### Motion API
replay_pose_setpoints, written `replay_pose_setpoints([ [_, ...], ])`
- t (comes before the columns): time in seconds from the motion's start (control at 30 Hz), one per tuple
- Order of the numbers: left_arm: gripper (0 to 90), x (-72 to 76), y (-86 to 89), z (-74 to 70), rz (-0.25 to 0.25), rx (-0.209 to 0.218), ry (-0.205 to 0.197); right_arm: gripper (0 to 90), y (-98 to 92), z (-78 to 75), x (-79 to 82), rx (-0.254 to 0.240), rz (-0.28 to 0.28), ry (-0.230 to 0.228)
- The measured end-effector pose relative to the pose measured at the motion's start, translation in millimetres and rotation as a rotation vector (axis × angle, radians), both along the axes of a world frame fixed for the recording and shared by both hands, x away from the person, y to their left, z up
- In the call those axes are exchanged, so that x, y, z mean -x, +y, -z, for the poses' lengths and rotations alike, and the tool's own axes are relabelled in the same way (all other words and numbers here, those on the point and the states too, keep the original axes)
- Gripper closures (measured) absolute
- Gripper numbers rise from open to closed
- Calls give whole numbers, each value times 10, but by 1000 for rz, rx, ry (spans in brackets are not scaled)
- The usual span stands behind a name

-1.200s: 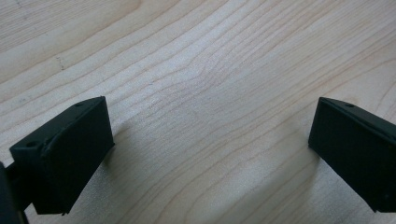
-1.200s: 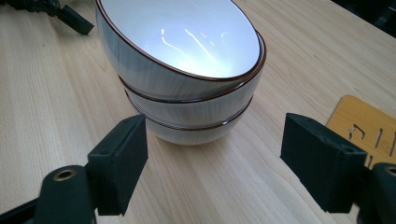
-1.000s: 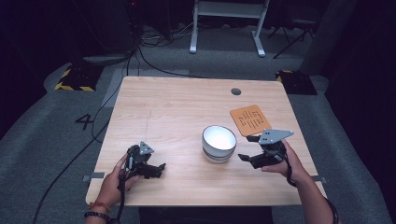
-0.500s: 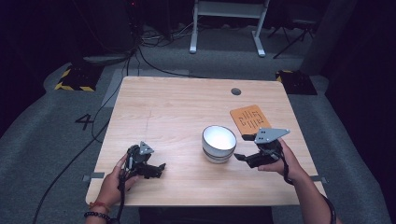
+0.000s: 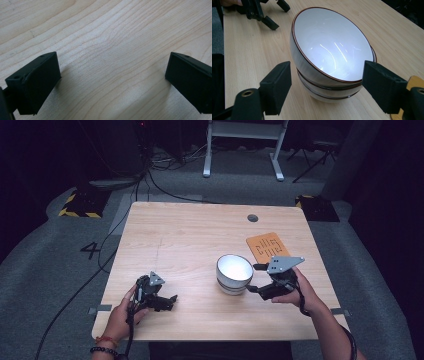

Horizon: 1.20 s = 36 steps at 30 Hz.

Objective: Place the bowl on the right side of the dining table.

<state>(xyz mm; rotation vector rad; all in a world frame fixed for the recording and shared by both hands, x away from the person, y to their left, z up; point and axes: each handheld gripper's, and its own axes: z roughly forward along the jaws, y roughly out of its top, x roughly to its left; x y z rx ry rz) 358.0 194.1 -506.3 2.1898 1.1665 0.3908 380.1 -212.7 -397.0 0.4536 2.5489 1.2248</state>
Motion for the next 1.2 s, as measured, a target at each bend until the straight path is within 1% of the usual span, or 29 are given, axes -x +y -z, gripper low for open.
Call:
replay_pose_setpoints([
  [0.1,0,0,-2,1,-2,2,-1,240,24,0,2,-2,-3,9],
  [0.27,0,1,-3,2,-5,4,-2,249,72,-6,-5,4,-16,5],
  [0.3,0,1,-4,2,-5,5,-2,254,81,-11,-4,4,-14,10],
  [0.37,0,1,-3,2,-4,3,-1,267,94,-10,-11,-1,-23,10],
  [0.5,0,1,-2,1,-2,2,-1,270,143,-10,-19,10,-30,14],
  [0.53,0,1,-3,2,-4,3,-2,272,176,2,-27,3,-46,24],
  [0.7,0,1,-2,1,-2,2,-1,282,235,17,-34,5,-58,38],
  [0.87,0,1,-4,2,-5,4,-2,328,329,45,-49,9,-85,62],
  [0.93,0,0,-2,2,-3,2,-1,337,357,53,-55,19,-87,63],
  [1.07,0,1,-3,2,-4,3,-1,357,404,80,-80,19,-93,70],
  [1.13,0,1,-2,1,-2,2,-1,365,422,82,-90,31,-90,64],
  [1.17,0,1,-2,1,-3,2,-1,374,435,89,-97,19,-93,69],
  [1.2,0,1,-2,1,-3,2,-1,374,435,89,-97,19,-93,69],
])
